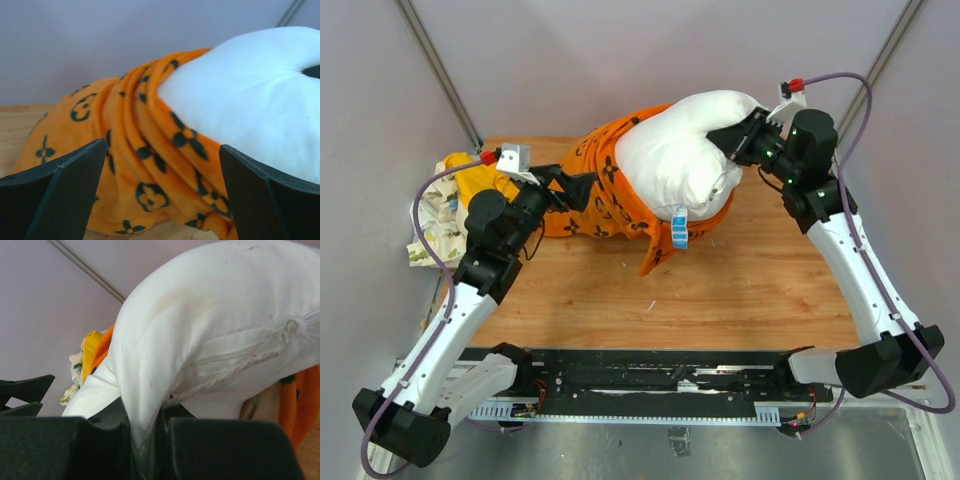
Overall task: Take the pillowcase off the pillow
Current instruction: Remove the pillow from the pillowcase.
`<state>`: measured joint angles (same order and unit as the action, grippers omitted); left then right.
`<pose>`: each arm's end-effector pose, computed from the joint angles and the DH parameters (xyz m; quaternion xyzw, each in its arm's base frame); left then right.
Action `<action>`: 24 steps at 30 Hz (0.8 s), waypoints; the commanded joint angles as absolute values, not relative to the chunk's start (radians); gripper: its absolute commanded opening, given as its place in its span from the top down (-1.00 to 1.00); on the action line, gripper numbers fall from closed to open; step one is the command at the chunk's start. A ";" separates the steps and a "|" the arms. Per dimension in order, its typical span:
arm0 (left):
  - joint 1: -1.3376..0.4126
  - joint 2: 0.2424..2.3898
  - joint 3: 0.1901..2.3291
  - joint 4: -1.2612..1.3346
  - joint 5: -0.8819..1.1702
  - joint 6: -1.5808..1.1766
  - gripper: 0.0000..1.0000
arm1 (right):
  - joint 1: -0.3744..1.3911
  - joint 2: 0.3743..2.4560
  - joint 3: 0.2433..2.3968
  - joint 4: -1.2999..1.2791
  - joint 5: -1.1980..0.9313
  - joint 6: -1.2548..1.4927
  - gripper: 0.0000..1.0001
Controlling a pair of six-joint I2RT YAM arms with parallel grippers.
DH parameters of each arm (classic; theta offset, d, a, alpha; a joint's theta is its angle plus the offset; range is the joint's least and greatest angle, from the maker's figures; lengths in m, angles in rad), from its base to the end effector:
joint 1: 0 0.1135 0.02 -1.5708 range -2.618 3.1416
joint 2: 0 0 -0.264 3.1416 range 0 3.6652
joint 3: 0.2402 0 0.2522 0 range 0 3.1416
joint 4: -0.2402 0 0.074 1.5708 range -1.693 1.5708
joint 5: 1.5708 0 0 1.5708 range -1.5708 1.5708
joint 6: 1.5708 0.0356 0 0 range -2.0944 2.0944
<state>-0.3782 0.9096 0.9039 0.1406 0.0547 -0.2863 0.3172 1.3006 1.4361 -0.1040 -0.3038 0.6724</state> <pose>0.1961 -0.0800 0.3952 0.0508 0.6560 -0.2626 0.7058 0.2742 0.1012 0.4639 0.0146 0.6962 0.4298 0.5747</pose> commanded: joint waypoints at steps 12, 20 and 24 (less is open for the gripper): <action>-0.239 1.268 0.917 0.271 0.243 -0.470 -0.99 | -0.030 1.268 1.415 0.127 -0.778 0.884 0.99; -0.240 1.569 1.012 0.459 0.361 -0.600 -0.82 | -0.029 1.280 1.359 0.135 -0.841 0.874 0.99; -0.240 1.657 1.063 0.483 0.371 -0.626 -0.53 | -0.029 1.269 1.354 0.118 -0.838 0.846 0.99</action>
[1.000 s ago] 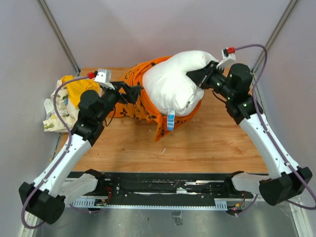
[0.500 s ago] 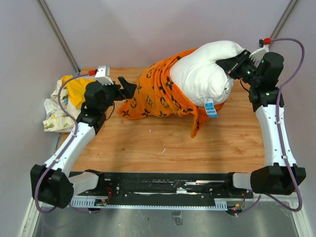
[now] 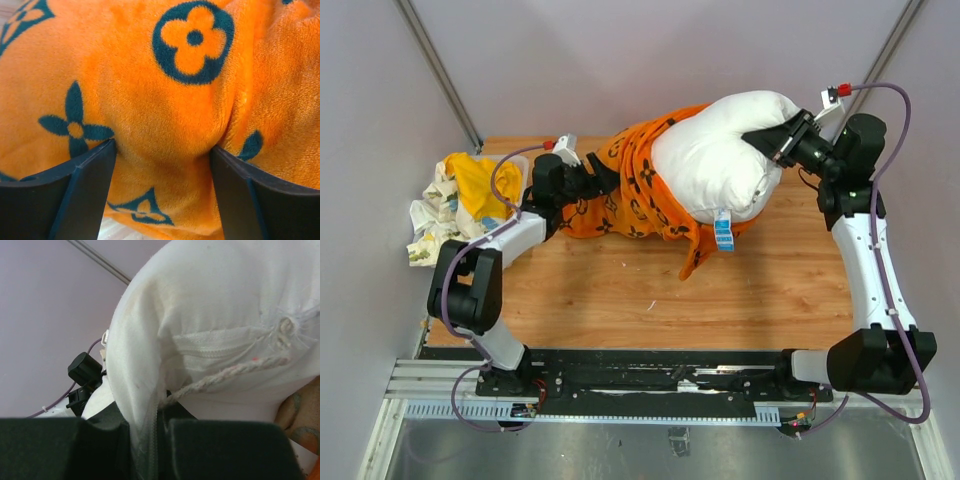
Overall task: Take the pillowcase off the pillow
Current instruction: Remove the pillow from the pillowcase.
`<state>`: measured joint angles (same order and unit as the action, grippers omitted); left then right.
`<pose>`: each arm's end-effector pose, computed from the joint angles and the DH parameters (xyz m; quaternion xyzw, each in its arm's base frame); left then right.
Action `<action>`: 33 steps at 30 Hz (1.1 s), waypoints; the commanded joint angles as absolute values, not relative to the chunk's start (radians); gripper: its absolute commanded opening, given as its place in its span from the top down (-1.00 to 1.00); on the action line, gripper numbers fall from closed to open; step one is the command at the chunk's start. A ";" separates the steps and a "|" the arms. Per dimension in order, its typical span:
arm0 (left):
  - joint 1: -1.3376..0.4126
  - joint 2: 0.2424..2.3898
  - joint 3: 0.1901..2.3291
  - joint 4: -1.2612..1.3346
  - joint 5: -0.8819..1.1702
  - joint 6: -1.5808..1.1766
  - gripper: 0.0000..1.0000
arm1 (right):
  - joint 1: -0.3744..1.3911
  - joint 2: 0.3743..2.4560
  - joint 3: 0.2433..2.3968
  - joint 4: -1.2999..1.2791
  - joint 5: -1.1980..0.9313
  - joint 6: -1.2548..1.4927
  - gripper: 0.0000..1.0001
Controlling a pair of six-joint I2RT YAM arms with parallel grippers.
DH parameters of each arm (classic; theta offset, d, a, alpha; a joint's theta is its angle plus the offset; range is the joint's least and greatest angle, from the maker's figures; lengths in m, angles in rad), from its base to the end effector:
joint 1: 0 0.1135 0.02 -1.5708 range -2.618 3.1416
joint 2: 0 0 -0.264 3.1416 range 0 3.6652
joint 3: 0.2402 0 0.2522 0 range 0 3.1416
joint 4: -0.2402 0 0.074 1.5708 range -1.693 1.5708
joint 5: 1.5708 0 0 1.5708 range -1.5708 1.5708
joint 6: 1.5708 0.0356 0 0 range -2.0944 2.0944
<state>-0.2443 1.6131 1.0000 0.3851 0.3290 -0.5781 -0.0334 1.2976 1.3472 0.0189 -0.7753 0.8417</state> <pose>0.3571 -0.1009 0.2610 -0.0279 0.7786 -0.3628 0.5113 0.2903 0.0152 0.4466 0.0175 0.6894 0.5033 0.5207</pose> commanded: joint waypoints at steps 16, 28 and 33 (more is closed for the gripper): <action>-0.094 1.732 1.049 0.268 0.133 -0.631 0.97 | -0.110 1.315 1.548 0.083 -0.826 0.889 0.99; -0.037 1.725 1.120 0.089 -0.130 -0.647 1.00 | -0.337 1.318 1.789 0.228 -0.860 1.086 0.99; -0.010 1.680 1.063 0.120 -0.168 -0.686 0.99 | -0.465 1.319 1.680 0.613 -0.890 1.395 0.99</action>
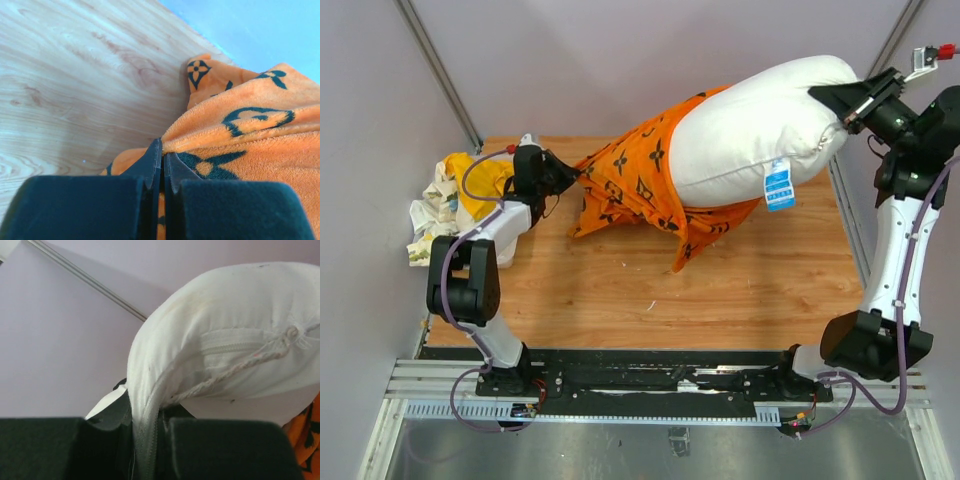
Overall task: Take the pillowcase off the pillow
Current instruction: Remove the pillow from the pillowcase.
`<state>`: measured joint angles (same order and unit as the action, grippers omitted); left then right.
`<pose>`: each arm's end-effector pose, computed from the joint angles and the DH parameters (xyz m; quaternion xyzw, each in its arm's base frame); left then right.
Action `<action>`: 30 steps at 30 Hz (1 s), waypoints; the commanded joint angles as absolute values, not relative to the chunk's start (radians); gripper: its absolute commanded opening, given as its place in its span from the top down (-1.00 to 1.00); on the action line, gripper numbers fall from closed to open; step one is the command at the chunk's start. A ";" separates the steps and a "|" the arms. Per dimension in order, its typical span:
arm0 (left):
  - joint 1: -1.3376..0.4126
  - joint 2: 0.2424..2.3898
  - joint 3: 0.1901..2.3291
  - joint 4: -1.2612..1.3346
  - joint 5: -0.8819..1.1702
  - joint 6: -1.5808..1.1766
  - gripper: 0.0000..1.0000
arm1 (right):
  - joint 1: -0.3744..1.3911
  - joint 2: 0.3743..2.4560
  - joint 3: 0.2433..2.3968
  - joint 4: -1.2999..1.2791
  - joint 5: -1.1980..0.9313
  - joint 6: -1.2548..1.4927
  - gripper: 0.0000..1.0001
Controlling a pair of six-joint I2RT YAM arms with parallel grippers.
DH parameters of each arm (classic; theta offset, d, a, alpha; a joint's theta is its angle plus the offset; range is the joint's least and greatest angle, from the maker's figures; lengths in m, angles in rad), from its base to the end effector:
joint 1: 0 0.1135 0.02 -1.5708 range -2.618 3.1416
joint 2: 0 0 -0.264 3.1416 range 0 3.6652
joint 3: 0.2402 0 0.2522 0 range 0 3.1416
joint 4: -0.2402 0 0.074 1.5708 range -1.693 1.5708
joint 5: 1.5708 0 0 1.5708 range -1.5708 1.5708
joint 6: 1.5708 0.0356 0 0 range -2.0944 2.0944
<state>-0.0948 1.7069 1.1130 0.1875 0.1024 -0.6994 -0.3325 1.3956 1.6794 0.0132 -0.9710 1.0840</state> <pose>0.3908 -0.0408 0.2445 -0.2215 0.8047 -0.2518 0.4899 0.2764 -0.0644 0.5272 0.0572 0.6435 0.5191 0.5596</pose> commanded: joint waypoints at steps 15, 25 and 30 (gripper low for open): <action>-0.076 1.445 1.119 0.204 0.028 -0.557 -0.99 | -0.087 1.416 1.727 -0.076 -1.024 0.747 0.98; -0.147 1.674 1.448 0.098 0.106 -0.463 -0.99 | 0.093 1.505 1.568 0.000 -1.175 0.692 0.98; -0.217 1.908 1.664 0.069 0.327 -0.428 -0.99 | 0.115 1.497 1.572 0.001 -1.172 0.678 0.98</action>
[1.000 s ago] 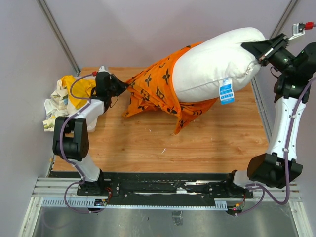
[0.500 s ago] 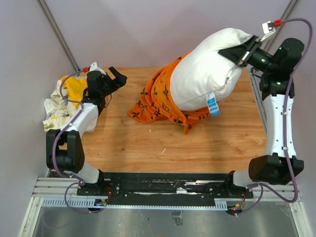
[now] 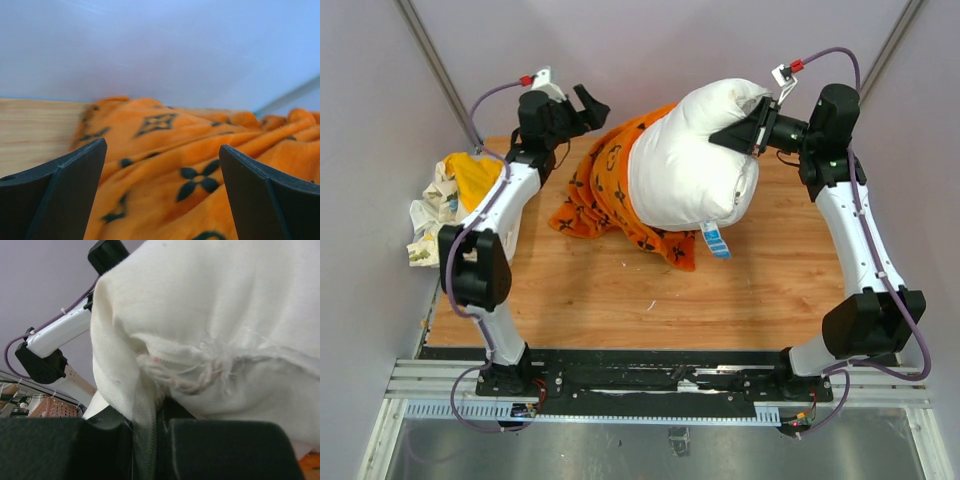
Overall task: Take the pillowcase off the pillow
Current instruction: Remove the pillow from the pillowcase.
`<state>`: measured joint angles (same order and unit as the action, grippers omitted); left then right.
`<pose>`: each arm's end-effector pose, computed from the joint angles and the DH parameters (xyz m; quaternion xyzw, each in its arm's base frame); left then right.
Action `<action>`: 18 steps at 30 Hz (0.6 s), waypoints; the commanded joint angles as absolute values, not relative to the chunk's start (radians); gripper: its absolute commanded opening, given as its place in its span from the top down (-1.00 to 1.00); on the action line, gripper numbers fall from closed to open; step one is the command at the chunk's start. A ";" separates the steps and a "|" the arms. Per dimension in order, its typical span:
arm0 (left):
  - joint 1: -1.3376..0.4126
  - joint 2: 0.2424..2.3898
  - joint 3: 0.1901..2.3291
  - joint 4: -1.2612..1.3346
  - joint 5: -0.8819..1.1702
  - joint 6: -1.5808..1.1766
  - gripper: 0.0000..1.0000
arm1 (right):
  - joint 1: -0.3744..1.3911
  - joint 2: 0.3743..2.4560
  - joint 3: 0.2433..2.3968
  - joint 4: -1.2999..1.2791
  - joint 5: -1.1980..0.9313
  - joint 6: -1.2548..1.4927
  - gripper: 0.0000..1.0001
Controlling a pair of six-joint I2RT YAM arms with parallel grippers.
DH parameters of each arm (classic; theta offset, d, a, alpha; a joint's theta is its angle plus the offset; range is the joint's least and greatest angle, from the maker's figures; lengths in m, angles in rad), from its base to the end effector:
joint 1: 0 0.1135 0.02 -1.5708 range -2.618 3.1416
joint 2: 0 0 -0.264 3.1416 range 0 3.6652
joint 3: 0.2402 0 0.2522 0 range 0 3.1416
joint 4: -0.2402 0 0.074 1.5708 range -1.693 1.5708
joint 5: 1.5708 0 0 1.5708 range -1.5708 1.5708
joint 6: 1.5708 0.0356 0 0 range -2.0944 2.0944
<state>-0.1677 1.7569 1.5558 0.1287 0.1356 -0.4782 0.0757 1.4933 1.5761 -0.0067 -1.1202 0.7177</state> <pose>0.4230 -0.0765 0.3749 -0.0674 0.7289 -0.2627 0.6286 0.3246 0.0568 0.4636 -0.1881 0.6694 0.5732 0.4336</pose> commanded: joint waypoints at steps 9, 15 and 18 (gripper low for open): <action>-0.305 2.087 1.723 0.032 0.403 -0.322 0.31 | 0.115 1.485 1.584 -0.042 -1.160 0.661 0.99; -0.248 2.060 1.674 -0.002 0.126 -0.365 0.99 | 0.105 1.472 1.590 -0.038 -1.157 0.672 0.99; -0.162 2.057 1.646 -0.008 0.096 -0.433 0.99 | 0.073 1.449 1.577 -0.013 -1.149 0.705 0.99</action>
